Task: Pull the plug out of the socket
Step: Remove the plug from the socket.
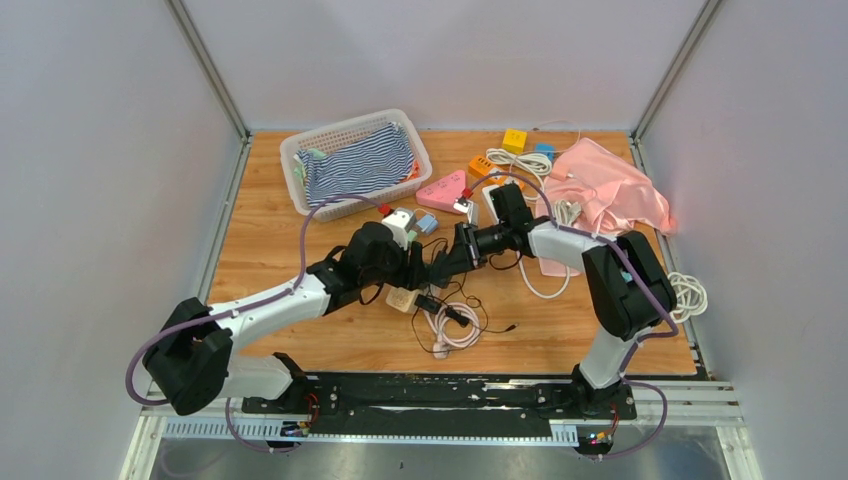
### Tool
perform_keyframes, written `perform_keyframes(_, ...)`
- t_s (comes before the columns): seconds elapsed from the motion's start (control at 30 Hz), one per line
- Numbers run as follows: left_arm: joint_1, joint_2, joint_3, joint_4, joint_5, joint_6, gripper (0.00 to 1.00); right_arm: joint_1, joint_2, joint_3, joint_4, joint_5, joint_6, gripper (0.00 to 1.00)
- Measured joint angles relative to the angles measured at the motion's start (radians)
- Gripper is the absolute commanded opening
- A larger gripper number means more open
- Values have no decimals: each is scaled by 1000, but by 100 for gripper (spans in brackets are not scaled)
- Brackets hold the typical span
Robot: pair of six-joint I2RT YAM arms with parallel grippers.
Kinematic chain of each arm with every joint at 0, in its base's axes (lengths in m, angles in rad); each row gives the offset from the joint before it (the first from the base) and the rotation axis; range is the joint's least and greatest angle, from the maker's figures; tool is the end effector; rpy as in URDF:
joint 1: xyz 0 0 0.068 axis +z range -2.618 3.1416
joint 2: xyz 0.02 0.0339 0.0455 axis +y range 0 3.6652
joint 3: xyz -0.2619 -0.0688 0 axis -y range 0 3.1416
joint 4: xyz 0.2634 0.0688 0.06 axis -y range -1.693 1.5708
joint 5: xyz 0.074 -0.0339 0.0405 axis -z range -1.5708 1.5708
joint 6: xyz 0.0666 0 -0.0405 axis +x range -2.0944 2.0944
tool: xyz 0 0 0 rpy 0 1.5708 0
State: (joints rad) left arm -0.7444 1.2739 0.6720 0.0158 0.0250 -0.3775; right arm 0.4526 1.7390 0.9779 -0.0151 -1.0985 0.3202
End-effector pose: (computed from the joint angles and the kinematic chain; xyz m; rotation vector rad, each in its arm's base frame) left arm 0.2280 -0.2123 0.1865 0.4224 2.1947 -0.6614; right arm 0.3071 0.2153 0.1604 -0.7392 2.2486 1.6623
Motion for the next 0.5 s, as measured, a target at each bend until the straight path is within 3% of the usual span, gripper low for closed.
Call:
perform_keyframes(0.17, 0, 2, 7, -11, -11, 7, 0, -1, 11, 27, -51, -7, -58, 0)
perform_keyframes(0.5, -12, 27, 9, -3, -8, 8, 0, -64, 187, 79, -141, -240, -217, 0)
